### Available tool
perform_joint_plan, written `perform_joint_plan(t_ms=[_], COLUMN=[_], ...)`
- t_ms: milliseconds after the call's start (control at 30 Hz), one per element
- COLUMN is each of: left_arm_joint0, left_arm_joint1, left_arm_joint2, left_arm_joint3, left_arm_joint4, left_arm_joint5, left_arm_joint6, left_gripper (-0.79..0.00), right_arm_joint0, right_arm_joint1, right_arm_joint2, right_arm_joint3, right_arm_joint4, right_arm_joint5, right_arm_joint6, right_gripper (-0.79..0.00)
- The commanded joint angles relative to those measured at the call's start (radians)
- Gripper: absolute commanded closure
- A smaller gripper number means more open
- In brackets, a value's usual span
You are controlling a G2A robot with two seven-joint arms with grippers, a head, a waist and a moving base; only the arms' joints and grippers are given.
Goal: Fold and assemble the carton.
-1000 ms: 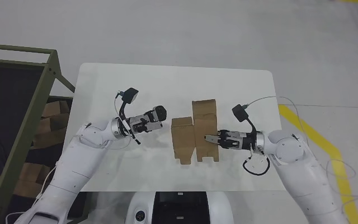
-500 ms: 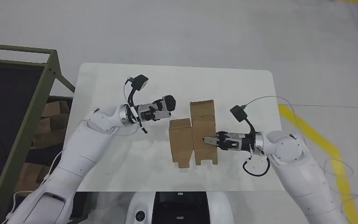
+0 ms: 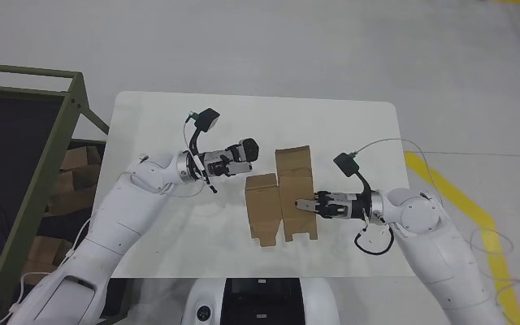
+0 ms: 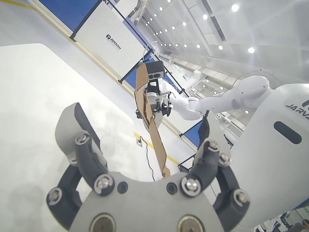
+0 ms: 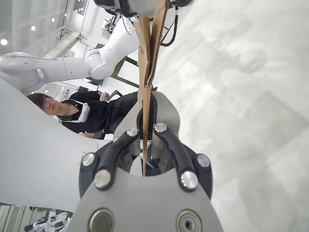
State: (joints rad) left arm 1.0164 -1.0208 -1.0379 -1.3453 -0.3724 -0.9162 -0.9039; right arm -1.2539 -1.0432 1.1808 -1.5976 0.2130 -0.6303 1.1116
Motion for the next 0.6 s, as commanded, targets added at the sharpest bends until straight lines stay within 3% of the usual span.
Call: perform_joint_plan(t_ms=[0,167,300,567], left_arm_joint0=[0.0,-0.006,-0.036,-0.107], left_arm_joint1=[0.0,-0.005,-0.016,-0.034], left_arm_joint2=[0.0,0.01,0.033,0.12], left_arm_joint3=[0.0,-0.021,0.009,0.088], left_arm_joint4=[0.0,0.023,0.024,0.032], left_arm_joint5=[0.0,0.017,-0.024,-0.076], left_arm_joint6=[0.0,0.024,0.03,0.076], left_gripper=[-0.785,-0.785,-0.785,-0.785], right_arm_joint0=[0.0,-0.005,-0.021,-0.009], right_arm_joint1=[0.0,-0.001,0.001,0.007], right_arm_joint2=[0.0,-0.001,-0.003,-0.015], right_arm_joint3=[0.0,-0.006,-0.025,-0.022], right_arm_joint4=[0.0,-0.007,-0.014,0.039], right_arm_joint5=[0.0,0.008,0.02,0.012], right_arm_joint6=[0.0,-0.02,-0.05,0.018], right_gripper=[0.0,0.0,0.0,0.0])
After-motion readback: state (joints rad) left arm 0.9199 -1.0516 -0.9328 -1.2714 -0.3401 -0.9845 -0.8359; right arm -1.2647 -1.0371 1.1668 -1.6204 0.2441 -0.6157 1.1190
